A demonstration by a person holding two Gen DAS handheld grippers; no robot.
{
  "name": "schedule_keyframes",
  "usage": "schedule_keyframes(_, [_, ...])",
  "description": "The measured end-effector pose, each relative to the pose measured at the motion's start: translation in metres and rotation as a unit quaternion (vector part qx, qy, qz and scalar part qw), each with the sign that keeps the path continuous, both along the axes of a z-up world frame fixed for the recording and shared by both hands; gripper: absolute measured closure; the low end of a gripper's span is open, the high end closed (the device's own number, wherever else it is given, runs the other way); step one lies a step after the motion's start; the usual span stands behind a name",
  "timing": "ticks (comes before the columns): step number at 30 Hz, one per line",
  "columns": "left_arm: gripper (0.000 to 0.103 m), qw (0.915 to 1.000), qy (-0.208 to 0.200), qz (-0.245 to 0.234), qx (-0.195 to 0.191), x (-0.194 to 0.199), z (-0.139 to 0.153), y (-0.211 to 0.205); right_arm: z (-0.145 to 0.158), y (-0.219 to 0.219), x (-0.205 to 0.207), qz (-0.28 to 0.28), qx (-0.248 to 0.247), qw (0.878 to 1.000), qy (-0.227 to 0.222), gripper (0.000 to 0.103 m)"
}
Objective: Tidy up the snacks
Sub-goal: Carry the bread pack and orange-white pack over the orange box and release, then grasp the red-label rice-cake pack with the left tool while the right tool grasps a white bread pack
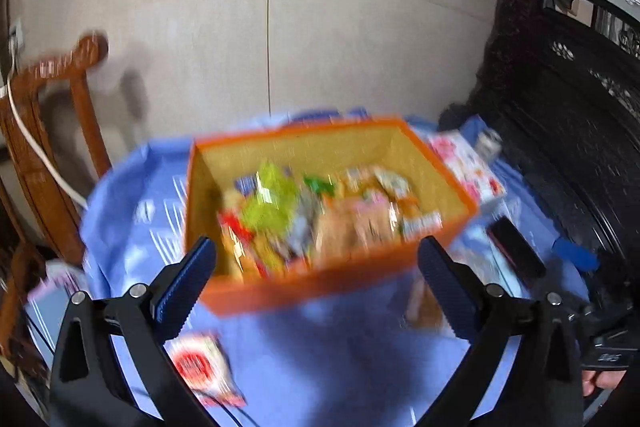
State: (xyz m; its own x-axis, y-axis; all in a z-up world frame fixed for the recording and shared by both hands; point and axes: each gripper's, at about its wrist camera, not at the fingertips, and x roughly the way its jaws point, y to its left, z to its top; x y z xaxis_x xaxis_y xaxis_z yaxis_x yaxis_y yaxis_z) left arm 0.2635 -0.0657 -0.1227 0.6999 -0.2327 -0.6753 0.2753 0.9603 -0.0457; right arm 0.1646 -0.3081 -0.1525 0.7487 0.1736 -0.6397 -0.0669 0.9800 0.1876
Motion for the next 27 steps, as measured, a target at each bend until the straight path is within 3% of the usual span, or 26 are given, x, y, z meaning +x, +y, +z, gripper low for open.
schedule_keyframes(4, [0.004,0.999,0.04,-0.019,0.009,-0.031,-0.035,0.005,-0.041,-0.01,-0.03,-0.008,-0.023,0.998,0.064,0.013])
schedule_keyframes(8, [0.004,0.9979,0.057,-0.025,0.019,-0.051,-0.054,0.013,-0.056,-0.021,-0.036,-0.029,-0.014,0.996,0.08,0.013])
schedule_keyframes(12, [0.004,0.9974,0.069,-0.01,0.013,-0.053,-0.06,0.025,-0.056,-0.033,-0.009,-0.055,0.004,0.996,0.075,0.013])
schedule_keyframes(16, [0.004,0.9974,0.071,0.003,0.006,-0.049,-0.059,0.034,-0.058,-0.035,0.035,-0.049,-0.03,0.995,0.08,0.013])
schedule_keyframes(22, [0.004,0.9974,0.066,0.027,0.01,-0.045,-0.06,0.052,-0.084,-0.034,0.095,-0.028,-0.071,0.989,0.125,0.013])
schedule_keyframes(27, [0.004,0.9948,0.073,0.069,0.015,-0.04,-0.067,0.082,-0.113,-0.036,0.114,-0.014,-0.08,0.982,0.168,0.014])
